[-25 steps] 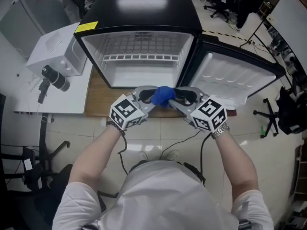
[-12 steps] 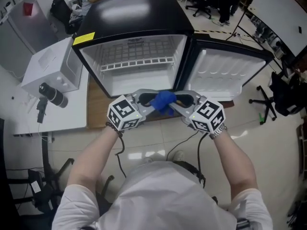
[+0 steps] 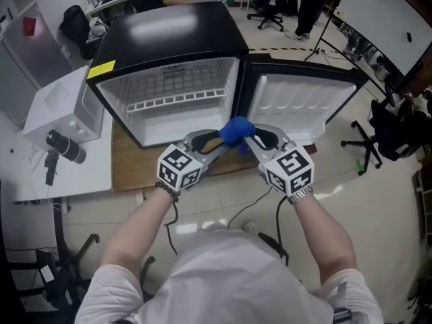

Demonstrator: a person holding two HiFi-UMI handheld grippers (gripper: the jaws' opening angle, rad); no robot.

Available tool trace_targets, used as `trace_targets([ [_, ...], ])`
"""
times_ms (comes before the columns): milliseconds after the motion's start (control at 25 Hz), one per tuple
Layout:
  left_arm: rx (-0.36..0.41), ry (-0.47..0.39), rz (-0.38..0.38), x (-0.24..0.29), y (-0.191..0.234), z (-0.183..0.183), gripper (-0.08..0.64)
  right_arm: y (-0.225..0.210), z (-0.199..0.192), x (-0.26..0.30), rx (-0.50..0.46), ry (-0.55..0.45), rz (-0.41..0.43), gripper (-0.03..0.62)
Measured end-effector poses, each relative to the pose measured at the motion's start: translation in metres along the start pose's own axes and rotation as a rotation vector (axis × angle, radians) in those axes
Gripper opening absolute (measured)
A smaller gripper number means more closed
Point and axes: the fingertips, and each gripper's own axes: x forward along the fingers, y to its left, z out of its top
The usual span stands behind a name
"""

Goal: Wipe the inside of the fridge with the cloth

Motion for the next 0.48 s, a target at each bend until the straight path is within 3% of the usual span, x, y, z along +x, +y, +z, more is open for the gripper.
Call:
trace_targets([
  [240, -0.082, 0.062, 0.121, 0.053, -0.004, -0.025, 0.176, -0.046, 0.012, -0.023, 0.004, -0.040, -0.078, 0.054],
  [480, -0.114, 0.119, 0.241, 0.096, -0.006, -0.043, 0.176, -0.077, 0.024, -0.034, 0.012, -0.081, -0.113, 0.054],
])
